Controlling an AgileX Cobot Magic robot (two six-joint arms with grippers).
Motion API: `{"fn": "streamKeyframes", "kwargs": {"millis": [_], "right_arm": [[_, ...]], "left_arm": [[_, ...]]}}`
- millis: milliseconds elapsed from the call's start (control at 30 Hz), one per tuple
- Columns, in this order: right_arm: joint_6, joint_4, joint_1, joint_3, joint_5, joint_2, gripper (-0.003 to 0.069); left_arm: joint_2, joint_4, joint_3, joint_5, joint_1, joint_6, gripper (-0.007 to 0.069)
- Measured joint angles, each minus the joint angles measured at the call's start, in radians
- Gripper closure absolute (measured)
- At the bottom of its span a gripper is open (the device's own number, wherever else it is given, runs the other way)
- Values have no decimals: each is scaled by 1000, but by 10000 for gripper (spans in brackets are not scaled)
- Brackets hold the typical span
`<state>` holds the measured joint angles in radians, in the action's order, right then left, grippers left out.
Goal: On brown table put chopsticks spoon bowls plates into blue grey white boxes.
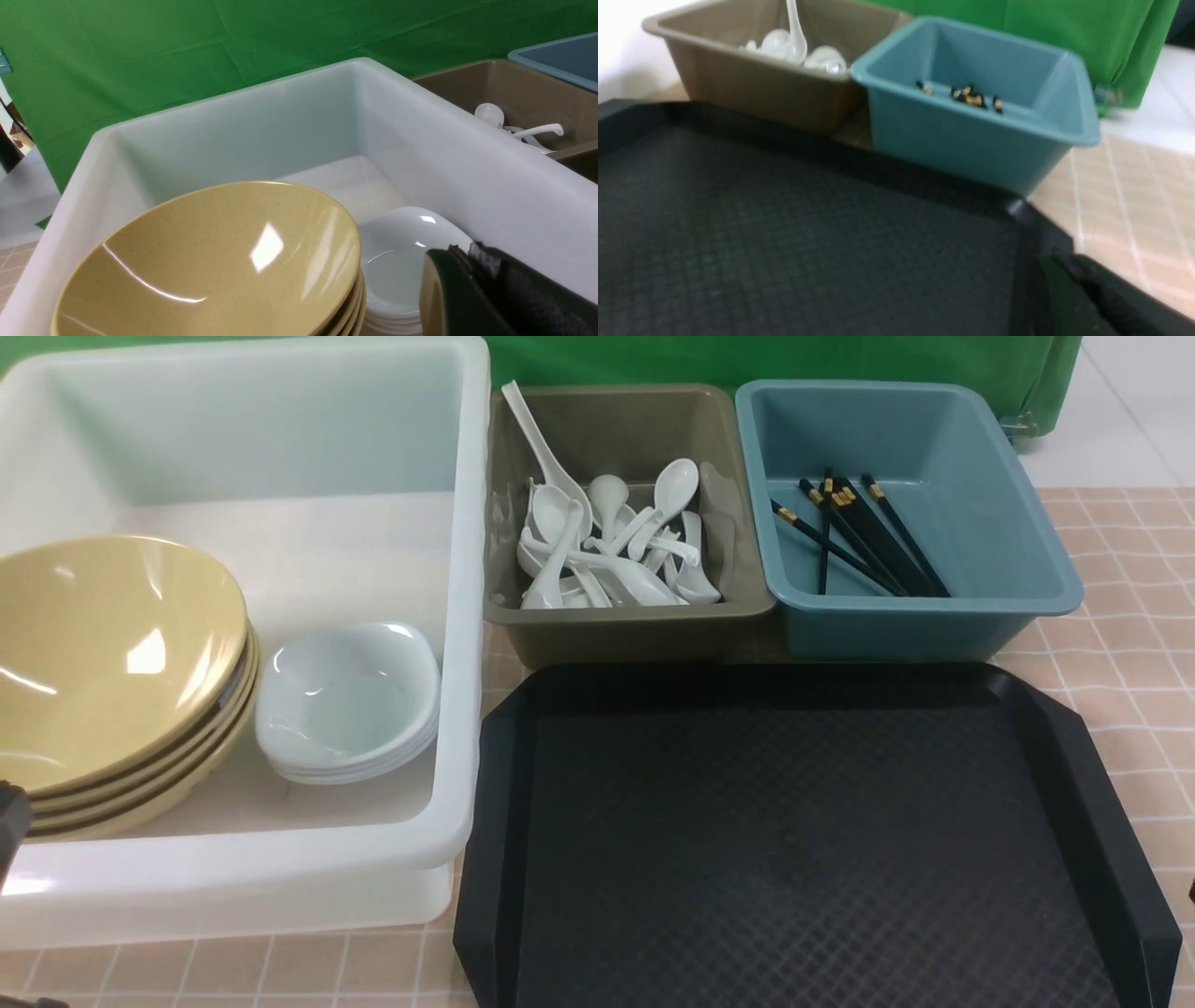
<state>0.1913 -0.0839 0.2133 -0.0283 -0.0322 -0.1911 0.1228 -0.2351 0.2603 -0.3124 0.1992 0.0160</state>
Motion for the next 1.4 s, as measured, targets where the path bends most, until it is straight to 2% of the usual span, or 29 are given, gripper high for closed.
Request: {"fn": "streamKeyframes", "kwargs": {"millis": [133,233,400,1400], "right_arm": [[-99,18,-78,0,-50,48,618],[-197,109,-158,0,-104,105,618],[-303,172,-213,0,-250,197,618],[-318,177,-232,0,-273,202,599]], "left_arm": [[0,0,0,-1,0,0,623],[0,0,0,-1,0,0,623],[0,0,0,-2,0,0,623],[-23,0,-17,-12,-14,0,623]]}}
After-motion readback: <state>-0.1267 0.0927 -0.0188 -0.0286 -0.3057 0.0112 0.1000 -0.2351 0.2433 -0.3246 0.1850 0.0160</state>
